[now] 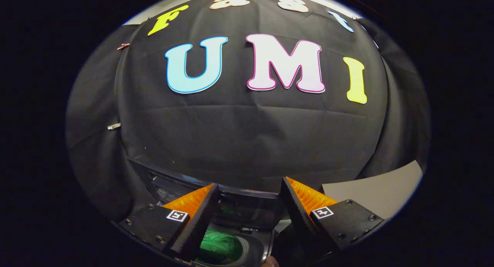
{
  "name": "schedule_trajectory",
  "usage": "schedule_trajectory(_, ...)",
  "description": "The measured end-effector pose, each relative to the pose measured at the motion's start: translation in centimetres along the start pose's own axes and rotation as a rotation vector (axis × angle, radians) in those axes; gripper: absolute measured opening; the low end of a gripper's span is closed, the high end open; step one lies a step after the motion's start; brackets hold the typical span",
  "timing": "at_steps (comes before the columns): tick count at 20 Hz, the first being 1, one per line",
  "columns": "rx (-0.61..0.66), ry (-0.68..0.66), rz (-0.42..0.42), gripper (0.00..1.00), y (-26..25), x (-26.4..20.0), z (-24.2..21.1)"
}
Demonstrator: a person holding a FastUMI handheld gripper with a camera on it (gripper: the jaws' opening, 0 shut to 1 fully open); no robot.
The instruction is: Put the clothes into the washing machine and then close the washing machine lid.
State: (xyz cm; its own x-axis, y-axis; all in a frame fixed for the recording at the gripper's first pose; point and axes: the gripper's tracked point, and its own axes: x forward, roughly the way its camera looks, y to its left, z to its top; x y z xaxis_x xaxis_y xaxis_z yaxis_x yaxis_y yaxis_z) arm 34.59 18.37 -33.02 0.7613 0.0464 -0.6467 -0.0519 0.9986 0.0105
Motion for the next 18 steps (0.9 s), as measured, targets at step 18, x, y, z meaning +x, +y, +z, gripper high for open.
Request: schedule_trajectory(18, 0.093, 0.139, 0.006, 0.99, 1.4, -9.5, -7.3)
